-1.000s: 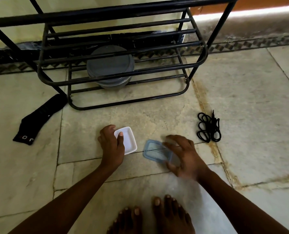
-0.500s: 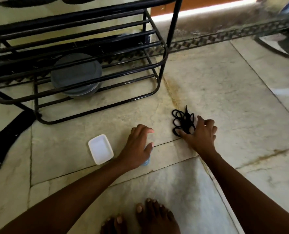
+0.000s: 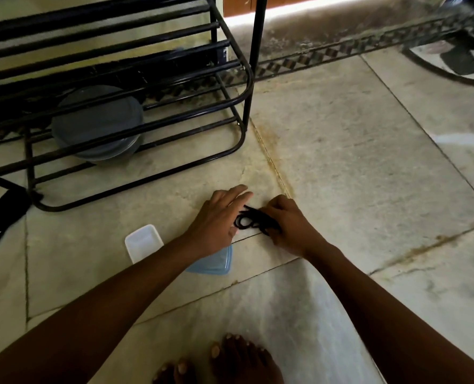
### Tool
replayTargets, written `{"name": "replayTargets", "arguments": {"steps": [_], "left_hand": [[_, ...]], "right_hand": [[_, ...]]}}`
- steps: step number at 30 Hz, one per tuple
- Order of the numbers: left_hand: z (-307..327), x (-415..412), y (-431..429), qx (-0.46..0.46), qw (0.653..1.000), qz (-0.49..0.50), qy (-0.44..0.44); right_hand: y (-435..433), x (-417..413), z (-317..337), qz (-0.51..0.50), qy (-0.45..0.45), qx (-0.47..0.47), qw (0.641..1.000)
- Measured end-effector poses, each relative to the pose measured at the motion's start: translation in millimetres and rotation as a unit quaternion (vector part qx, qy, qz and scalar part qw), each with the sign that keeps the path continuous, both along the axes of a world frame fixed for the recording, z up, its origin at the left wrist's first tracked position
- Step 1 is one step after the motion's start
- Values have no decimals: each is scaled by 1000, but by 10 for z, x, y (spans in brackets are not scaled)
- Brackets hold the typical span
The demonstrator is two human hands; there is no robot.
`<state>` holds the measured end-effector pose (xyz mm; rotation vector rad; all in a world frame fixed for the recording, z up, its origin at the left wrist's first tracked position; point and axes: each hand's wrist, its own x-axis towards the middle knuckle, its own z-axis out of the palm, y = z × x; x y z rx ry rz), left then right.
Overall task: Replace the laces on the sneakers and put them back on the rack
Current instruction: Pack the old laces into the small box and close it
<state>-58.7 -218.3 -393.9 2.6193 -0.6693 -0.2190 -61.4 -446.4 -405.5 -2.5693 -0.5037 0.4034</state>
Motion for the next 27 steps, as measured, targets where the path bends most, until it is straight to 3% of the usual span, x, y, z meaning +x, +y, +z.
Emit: {"name": "replayTargets", "arguments": {"steps": [4, 9, 14, 18, 22, 27], "left_hand": [[-12, 54, -48, 47, 997, -43, 34], [-98, 57, -130, 48, 998, -49, 5], [-118, -17, -252, -6, 1000, 30, -4], [-103, 7, -323, -33, 993, 101, 48], [-75, 22, -294, -102, 970, 197, 96], [121, -69, -66, -217, 921, 304, 111]], "right_hand": [[1, -140, 123, -112, 10, -28, 993], [-50, -210, 139, -126, 28, -14, 992], [86, -192, 73, -128, 3, 7, 992], [252, -175, 35, -176, 1, 56, 983], [398, -73, 75, -216, 32, 98, 971], [619, -52, 175, -200, -6, 170, 965]]}}
